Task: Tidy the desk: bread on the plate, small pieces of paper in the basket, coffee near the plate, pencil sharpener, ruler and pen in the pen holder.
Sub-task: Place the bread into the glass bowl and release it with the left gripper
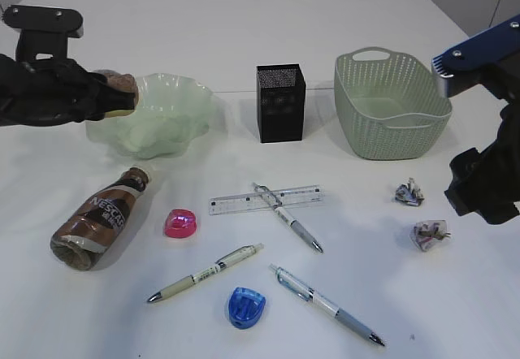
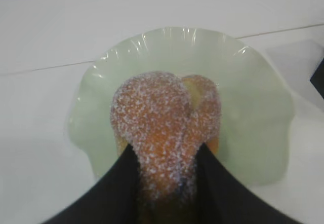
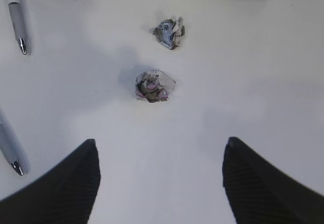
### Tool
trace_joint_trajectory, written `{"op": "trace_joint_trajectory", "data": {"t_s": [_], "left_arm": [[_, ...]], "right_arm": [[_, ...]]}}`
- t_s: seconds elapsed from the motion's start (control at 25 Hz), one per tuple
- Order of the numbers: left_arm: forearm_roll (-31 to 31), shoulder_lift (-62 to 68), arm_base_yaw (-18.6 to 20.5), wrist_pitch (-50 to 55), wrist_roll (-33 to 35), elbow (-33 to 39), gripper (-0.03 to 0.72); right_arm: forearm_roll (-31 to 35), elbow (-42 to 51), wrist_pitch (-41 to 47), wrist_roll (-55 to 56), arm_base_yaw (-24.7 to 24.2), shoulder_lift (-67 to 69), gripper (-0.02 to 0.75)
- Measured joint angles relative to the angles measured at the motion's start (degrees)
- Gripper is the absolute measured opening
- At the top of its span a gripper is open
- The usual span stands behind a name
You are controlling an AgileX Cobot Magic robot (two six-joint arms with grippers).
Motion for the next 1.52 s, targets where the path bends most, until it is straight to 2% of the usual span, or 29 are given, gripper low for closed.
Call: {"op": "trace_joint_trajectory", "data": {"t_s": [0.28, 0.6, 1.0, 1.12, 1.52], "left_arm": [[4.76, 4.45, 0.00, 2.34, -0.57, -6.45, 0.188], [7.41, 10.04, 0.00, 2.60, -0.66, -6.99, 0.191], [12.22, 13.57, 0.00, 2.60, -0.66, -10.94, 0.265], [14.28, 14.10, 0.00, 2.60, -0.66, -11.44, 0.301], [15.29, 15.33, 0.00, 2.40, -0.66, -11.53, 0.532]], "right_arm": [[-1.18, 0.00, -0.27, 0.00, 0.00, 0.00, 0.587], [-1.45, 0.00, -0.54, 0.00, 0.00, 0.00, 0.586], [-1.80, 0.00, -0.83, 0.00, 0.00, 0.00, 0.586], [-1.80, 0.00, -0.81, 0.00, 0.00, 0.00, 0.586], [-1.80, 0.00, -0.81, 0.00, 0.00, 0.00, 0.586]]}}
